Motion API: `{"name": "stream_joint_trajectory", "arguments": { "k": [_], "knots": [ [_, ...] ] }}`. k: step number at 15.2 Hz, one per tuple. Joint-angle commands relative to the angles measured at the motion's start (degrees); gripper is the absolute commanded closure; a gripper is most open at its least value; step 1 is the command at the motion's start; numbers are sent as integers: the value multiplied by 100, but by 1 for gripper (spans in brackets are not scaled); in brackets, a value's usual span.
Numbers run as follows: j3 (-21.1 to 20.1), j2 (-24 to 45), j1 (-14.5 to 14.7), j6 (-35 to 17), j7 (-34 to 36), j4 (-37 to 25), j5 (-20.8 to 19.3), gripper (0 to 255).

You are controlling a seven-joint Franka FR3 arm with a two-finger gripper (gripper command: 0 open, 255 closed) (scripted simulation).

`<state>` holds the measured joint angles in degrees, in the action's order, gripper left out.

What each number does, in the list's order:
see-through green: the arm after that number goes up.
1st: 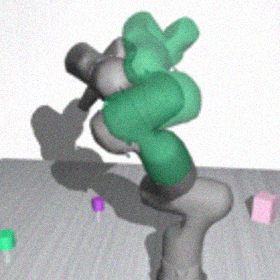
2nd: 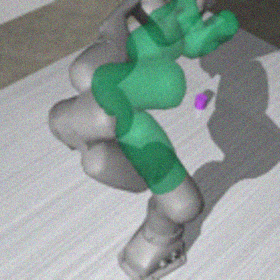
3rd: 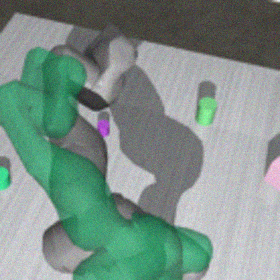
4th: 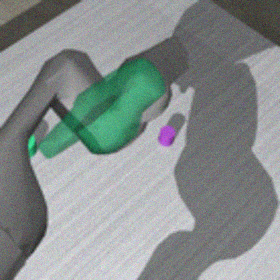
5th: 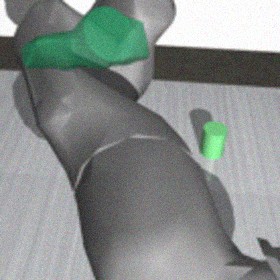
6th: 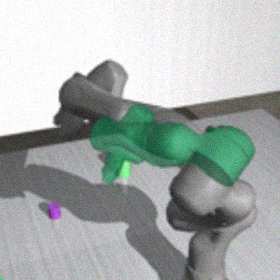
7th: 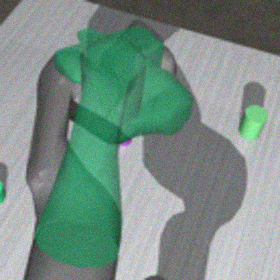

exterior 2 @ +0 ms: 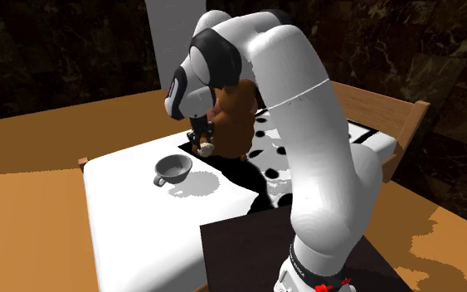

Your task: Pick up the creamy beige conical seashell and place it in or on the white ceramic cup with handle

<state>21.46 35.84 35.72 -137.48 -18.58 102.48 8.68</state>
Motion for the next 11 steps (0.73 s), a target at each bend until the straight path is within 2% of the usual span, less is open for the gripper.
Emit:
{"name": "stream_joint_trajectory", "arguments": {
  "k": [1,6,11],
  "knots": [
    [-55,197,140,191,248,-366,3,255],
    [-172,707,393,695,750,-1341,12,255],
    [-285,1352,551,1305,1202,-2571,27,255]
  ]
}}
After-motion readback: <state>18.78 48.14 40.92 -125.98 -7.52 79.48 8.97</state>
